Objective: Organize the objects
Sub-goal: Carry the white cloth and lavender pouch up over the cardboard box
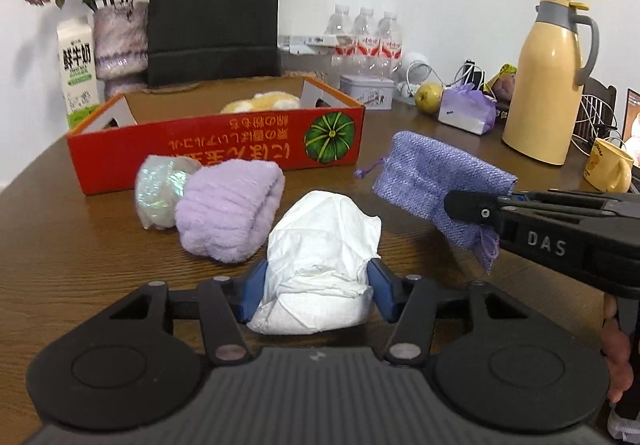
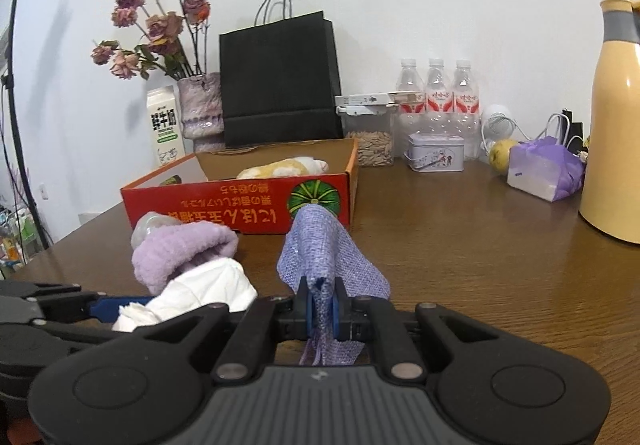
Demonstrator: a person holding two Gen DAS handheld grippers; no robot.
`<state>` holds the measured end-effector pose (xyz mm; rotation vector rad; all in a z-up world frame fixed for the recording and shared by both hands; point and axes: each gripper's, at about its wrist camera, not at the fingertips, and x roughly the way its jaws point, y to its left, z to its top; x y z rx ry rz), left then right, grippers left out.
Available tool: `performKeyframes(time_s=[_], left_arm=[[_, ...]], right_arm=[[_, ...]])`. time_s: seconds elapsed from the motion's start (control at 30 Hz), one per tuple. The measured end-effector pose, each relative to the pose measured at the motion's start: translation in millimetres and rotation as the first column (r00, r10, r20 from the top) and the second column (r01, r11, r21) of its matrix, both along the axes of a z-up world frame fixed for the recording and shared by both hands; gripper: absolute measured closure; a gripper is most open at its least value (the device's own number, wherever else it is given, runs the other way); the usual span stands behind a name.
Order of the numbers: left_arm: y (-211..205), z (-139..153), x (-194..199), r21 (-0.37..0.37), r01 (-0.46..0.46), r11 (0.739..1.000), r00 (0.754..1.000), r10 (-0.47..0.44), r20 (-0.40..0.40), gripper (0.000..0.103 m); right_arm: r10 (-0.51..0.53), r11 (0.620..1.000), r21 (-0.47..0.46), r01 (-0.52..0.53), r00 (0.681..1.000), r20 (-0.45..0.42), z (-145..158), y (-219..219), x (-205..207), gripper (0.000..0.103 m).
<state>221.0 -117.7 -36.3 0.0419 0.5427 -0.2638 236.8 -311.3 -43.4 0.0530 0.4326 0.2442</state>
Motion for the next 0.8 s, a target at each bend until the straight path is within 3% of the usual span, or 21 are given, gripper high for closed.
performKeyframes(time_s=[0.43,0.8], left_arm=[[22,36,-33,-0.04,-0.022,0.999,0.996,0.025,0.09,0.047],[45,64,-29,-0.06,-0.069,0.996,0.987,0.077,0.143,0.047]], right_arm=[[0.017,1.0,0.01,-0.017,0.998,0.062,13,15,-29,0.095],[0.032,0.999,0.004,-0.032,0.991,0.128,40,34,-29,0.095]])
